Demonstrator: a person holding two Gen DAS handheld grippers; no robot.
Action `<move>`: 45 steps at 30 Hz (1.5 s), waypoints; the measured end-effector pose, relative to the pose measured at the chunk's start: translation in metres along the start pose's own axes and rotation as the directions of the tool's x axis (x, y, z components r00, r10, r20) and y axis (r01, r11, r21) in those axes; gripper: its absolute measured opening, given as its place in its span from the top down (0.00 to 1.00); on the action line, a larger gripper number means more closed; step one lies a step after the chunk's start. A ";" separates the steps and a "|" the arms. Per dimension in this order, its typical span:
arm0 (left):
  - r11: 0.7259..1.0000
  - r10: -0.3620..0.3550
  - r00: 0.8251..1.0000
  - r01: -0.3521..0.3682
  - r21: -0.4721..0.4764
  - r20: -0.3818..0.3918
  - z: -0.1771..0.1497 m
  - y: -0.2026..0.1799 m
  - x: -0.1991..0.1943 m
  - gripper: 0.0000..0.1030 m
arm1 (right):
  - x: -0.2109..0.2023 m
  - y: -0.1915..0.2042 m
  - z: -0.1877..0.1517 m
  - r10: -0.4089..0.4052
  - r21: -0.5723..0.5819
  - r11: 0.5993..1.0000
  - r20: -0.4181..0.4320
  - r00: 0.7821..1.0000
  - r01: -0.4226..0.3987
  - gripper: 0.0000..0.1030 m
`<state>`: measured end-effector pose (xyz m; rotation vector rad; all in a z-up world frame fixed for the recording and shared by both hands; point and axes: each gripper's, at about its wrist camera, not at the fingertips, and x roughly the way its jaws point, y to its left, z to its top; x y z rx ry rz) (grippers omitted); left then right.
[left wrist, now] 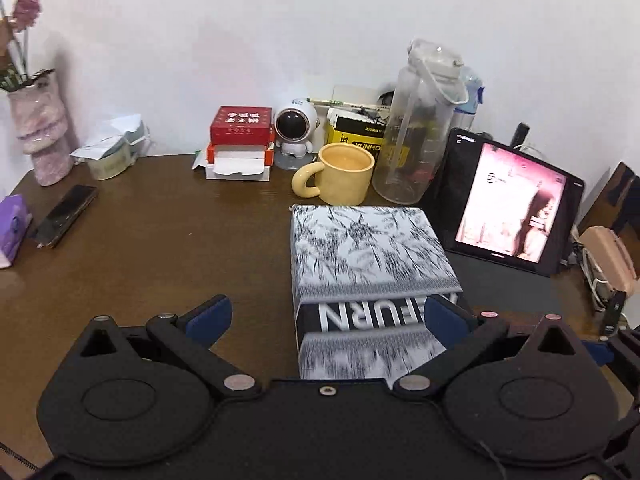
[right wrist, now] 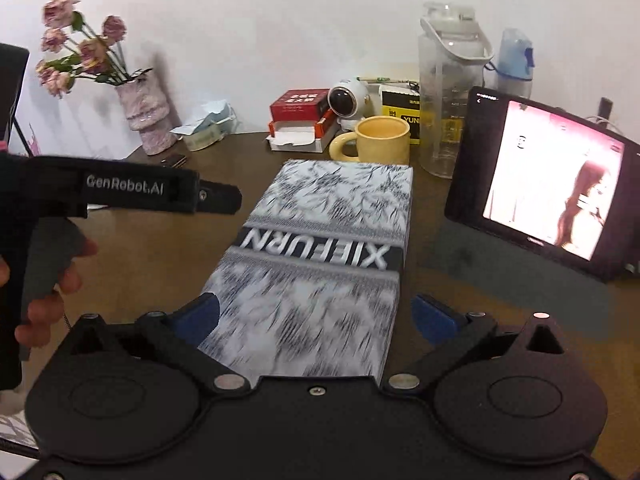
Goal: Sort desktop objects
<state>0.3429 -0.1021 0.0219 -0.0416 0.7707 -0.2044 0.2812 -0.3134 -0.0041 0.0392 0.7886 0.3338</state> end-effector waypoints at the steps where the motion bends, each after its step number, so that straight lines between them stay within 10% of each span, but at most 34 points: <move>1: 1.000 0.001 1.000 -0.001 -0.003 0.005 -0.006 0.000 -0.010 0.00 | -0.009 0.005 -0.007 -0.004 0.000 1.000 0.002 1.000 0.004 0.00; 23: 0.996 0.083 0.996 -0.083 -0.020 -0.009 -0.140 0.015 -0.159 0.00 | -0.136 0.088 -0.132 -0.030 -0.004 1.000 0.003 1.000 0.030 0.00; 45: 0.992 0.119 0.990 -0.121 -0.020 -0.079 -0.203 0.018 -0.195 0.00 | -0.159 0.108 -0.163 -0.048 -0.001 0.999 0.005 0.999 0.048 0.00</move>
